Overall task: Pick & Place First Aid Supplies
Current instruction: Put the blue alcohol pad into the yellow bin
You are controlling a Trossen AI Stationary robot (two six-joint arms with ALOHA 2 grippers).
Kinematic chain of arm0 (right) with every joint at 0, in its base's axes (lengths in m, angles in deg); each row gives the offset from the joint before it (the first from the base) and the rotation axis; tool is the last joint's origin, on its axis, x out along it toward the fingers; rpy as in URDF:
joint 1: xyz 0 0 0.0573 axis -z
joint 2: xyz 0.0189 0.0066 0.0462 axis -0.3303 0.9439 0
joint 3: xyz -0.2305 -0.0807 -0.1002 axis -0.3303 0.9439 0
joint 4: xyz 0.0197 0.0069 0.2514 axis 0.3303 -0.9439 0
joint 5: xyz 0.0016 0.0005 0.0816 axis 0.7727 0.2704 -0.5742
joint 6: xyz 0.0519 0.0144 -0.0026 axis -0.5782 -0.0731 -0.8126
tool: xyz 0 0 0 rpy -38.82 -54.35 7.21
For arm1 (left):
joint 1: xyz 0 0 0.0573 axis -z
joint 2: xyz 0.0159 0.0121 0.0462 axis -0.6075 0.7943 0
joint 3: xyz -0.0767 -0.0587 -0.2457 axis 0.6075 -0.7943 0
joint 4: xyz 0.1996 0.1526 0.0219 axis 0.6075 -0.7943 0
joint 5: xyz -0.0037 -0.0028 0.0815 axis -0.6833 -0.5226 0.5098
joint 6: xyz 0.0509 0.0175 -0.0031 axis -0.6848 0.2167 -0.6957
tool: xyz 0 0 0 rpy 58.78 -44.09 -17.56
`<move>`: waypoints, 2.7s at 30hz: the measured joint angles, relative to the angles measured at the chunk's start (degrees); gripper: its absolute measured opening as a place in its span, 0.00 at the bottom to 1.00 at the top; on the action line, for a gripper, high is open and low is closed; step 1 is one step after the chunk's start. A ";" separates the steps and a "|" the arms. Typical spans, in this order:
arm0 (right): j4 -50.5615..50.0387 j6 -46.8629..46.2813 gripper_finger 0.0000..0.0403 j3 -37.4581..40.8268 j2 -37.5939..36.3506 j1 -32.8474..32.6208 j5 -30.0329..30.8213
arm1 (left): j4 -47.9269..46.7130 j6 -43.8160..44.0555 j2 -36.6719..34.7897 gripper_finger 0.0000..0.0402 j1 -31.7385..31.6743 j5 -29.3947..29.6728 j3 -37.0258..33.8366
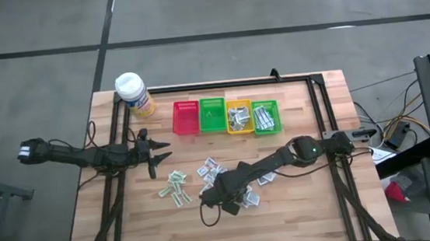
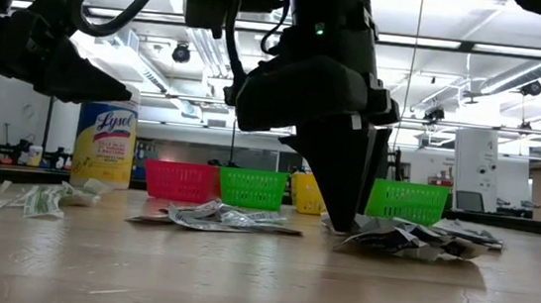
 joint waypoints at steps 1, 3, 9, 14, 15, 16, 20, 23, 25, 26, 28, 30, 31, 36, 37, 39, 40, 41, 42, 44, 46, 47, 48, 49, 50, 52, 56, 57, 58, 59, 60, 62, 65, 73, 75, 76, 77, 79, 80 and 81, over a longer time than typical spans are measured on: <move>-0.01 0.00 0.33 0.00 0.00 0.00 0.00 | 0.00 0.00 0.00 0.39 0.00 0.00 -0.02; -0.01 0.02 0.31 0.00 0.00 0.03 0.00 | 0.00 0.02 0.00 0.39 0.00 0.00 -0.02; -0.03 0.00 0.23 0.00 0.00 0.25 0.01 | 0.00 0.01 0.00 0.39 0.00 0.00 0.00; -0.08 0.00 0.17 0.00 0.00 0.43 -0.02 | 0.00 0.01 0.00 0.39 0.00 0.00 -0.01; -0.11 0.00 0.15 0.00 0.00 0.47 0.00 | 0.00 0.01 0.00 0.39 0.00 0.00 0.00; -0.15 0.01 0.14 0.00 0.00 0.57 -0.01 | 0.00 0.00 0.00 0.39 0.00 0.00 -0.01; -0.19 0.02 0.09 0.00 0.00 0.70 0.01 | 0.00 0.00 0.00 0.39 0.00 -0.01 -0.01; -0.21 0.02 0.06 0.00 0.00 0.77 -0.02 | 0.00 0.01 0.00 0.39 0.00 0.00 0.00; -0.44 0.17 0.03 -0.01 0.00 0.83 -0.13 | 0.00 0.00 0.01 0.39 0.00 0.00 0.00; -1.07 0.19 0.03 -0.22 0.00 0.87 -0.17 | 0.00 0.00 0.00 0.39 0.00 0.00 -0.01; -2.56 0.19 0.02 -0.94 0.00 0.90 -0.49 | 0.00 0.01 0.00 0.39 0.00 0.00 -0.01; -4.60 0.21 0.02 -2.26 0.00 0.90 -0.66 | 0.00 0.00 0.00 0.39 0.00 0.00 0.00; -5.62 0.32 0.02 -3.01 -0.06 0.87 -0.70 | 0.00 0.00 0.02 0.39 0.00 0.00 -0.02; -7.88 1.52 0.02 -7.75 -1.50 1.02 -2.11 | 0.00 0.00 0.02 0.39 0.00 0.00 -0.01; -7.92 1.54 0.02 -8.74 -1.98 1.06 -2.25 | 0.00 0.01 0.02 0.39 0.00 0.00 -0.01; -7.90 1.56 0.02 -11.30 -2.85 1.18 -2.33 | 0.00 0.00 0.02 0.39 0.00 0.00 -0.01; -7.91 1.68 0.02 -12.48 -3.30 1.24 -2.33 | 0.00 0.00 0.02 0.39 0.00 0.00 -0.01; -7.61 1.85 0.02 -13.09 -3.89 1.35 -2.34 | 0.00 0.00 0.02 0.39 0.00 0.00 -0.02; -6.65 1.82 0.02 -12.85 -5.03 1.48 -2.41 | 0.00 0.02 0.02 0.39 0.00 0.00 0.00; -5.62 1.24 0.02 -12.35 -7.17 1.80 -2.79 | -0.02 0.00 0.02 0.39 0.00 0.00 -0.02; -5.67 1.08 0.02 -12.35 -9.37 2.00 -2.79 | -0.01 0.00 0.02 0.39 0.00 0.00 -0.01; -5.51 1.09 0.02 -12.35 -10.33 2.08 -2.75 | -0.02 0.00 0.02 0.39 0.00 0.00 -0.02; -5.47 1.10 0.02 -12.35 -11.28 2.18 -2.73 | 0.00 0.00 0.02 0.39 0.00 0.00 -0.01; -5.40 1.00 0.02 -12.35 -12.07 2.29 -2.69 | -0.01 0.00 0.02 0.39 0.00 0.00 0.00; -5.29 0.68 0.02 -12.37 -12.96 2.38 -2.53 | -0.02 0.00 0.02 0.39 0.00 0.00 0.00; -4.81 0.17 0.02 -12.37 -14.68 2.61 -1.82 | 0.00 0.00 0.02 0.39 0.00 0.00 -0.01; -3.21 -0.02 0.02 -12.39 -18.04 3.15 -0.60 | -0.02 0.00 0.02 0.39 0.00 0.02 -0.02; -2.62 -0.02 0.02 -12.39 -18.81 3.26 0.03 | -0.02 0.00 0.02 0.39 0.00 0.00 -0.02; -2.21 -0.01 0.02 -12.39 -19.48 3.35 0.49 | -0.02 0.00 0.02 0.39 0.00 0.01 -0.01; -1.95 -0.02 0.02 -12.39 -19.94 3.48 0.85 | -0.02 0.00 0.02 0.39 0.00 0.01 0.00; -1.73 0.03 0.02 -12.39 -20.71 3.63 1.37 | -0.01 0.00 0.02 0.39 0.00 0.01 -0.01; -1.44 0.64 0.02 -12.39 -21.82 3.92 2.67 | -0.04 0.00 0.02 0.39 0.00 0.02 -0.02; -1.31 3.02 0.02 -12.39 -23.69 4.32 6.53 | -0.02 0.00 0.01 0.39 0.00 0.02 -0.01; -1.51 15.29 0.02 -12.39 -26.99 7.58 23.66 | -0.02 0.00 0.02 0.39 0.00 0.00 -0.01; -1.52 18.99 0.02 -12.39 -27.59 9.01 26.96 | -0.03 0.12 0.02 0.39 0.00 0.00 -0.02; -1.54 20.75 0.02 -12.39 -27.91 9.84 28.36 | -0.02 0.30 0.02 0.39 0.00 0.00 -0.01; -1.52 22.36 0.02 -12.39 -28.03 10.68 29.65 | -0.02 0.42 0.02 0.39 0.00 0.00 -0.01; -1.65 25.62 0.02 -12.39 -28.27 12.49 31.85 | -0.01 0.48 0.02 0.39 0.00 -0.01 -0.01; -1.66 27.47 0.02 -12.39 -28.28 13.45 32.56 | -0.02 0.48 0.00 0.39 0.00 0.00 -0.02; -1.65 29.23 0.02 -12.39 -28.28 14.44 33.01 | -0.02 0.48 0.01 0.39 0.00 0.00 -0.01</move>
